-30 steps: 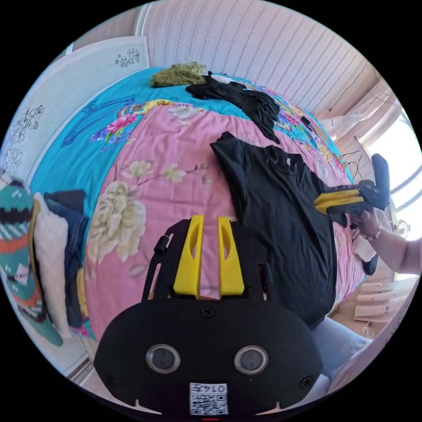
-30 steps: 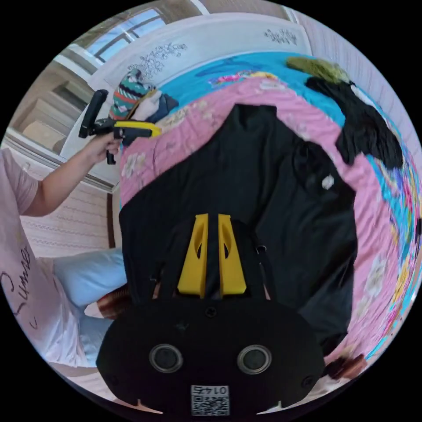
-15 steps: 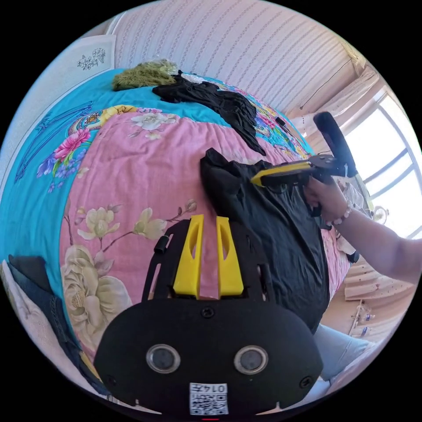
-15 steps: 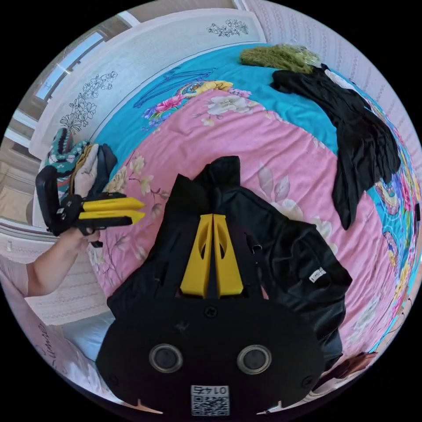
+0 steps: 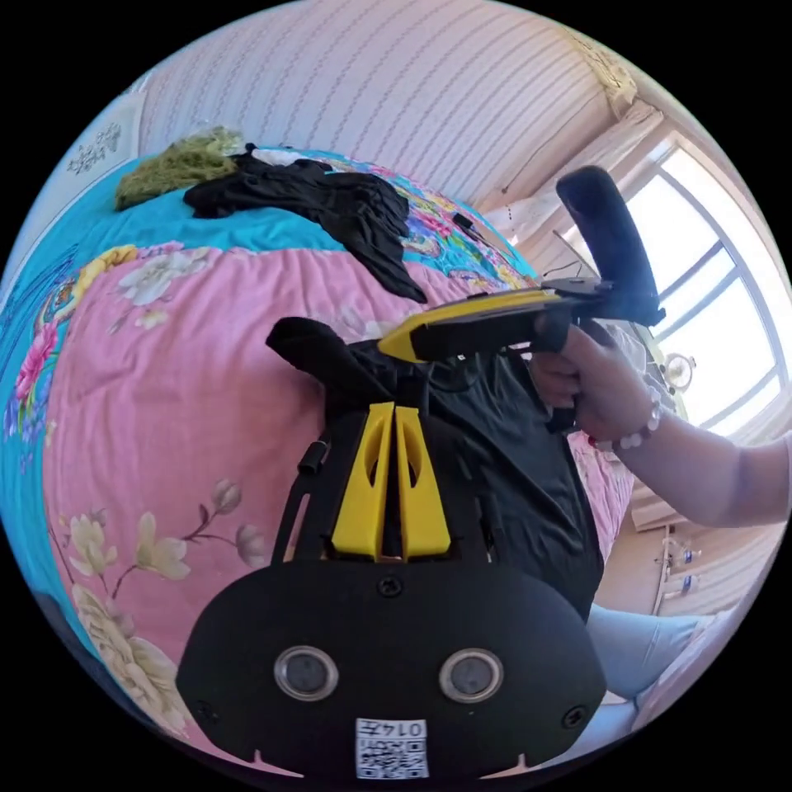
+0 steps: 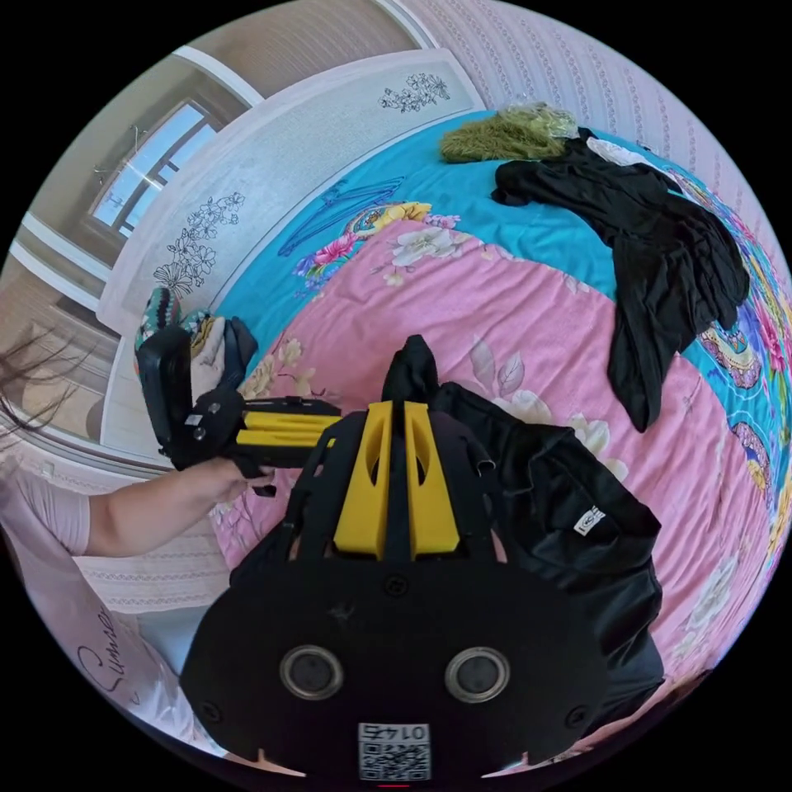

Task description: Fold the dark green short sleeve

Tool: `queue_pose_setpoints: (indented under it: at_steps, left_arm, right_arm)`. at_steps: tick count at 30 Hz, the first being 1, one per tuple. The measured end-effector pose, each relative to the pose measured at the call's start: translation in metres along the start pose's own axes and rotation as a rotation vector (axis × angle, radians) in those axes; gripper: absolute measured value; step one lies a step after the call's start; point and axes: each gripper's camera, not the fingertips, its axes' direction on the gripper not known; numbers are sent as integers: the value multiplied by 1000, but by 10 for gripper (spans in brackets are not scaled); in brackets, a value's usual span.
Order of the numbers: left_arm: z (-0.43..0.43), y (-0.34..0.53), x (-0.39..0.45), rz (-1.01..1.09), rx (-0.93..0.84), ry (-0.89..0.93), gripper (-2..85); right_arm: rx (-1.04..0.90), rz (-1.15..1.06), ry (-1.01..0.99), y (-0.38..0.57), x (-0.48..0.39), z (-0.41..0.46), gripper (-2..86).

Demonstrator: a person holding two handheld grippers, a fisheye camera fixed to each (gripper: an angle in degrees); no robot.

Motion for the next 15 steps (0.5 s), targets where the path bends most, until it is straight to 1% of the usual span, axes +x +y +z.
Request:
queue_pose_setpoints:
  at_steps: [2,4,6,8,9,10,11,13,15]
  left_arm:
    - [7,-2,6,36,-36,5,4]
    - [-12,3,11,72,0,-19,33]
    - [-35,8,7,89,31,-27,39]
    - [-55,9,-2,81,74,-103,38]
    - [-65,6,-12,48,110,-170,34]
    - [-71,0,-26,-2,144,-199,26]
    - [-72,-4,-34,-27,154,-181,22]
    - [-71,-24,-54,-70,208,-58,42]
    - [-59,-41,-57,-66,207,-78,62]
  right_arm:
    - [-23,13,21,-2,5,6,43]
    - [-43,35,61,-2,13,10,56]
    - [-37,72,45,1,26,10,64]
    - [-30,89,28,5,33,8,68]
    - [-27,102,24,7,37,7,68]
    - [-22,109,23,8,38,7,68]
    - [-12,123,21,10,42,6,68]
    - [-2,150,12,9,47,7,67]
    - [9,173,-14,4,52,9,67]
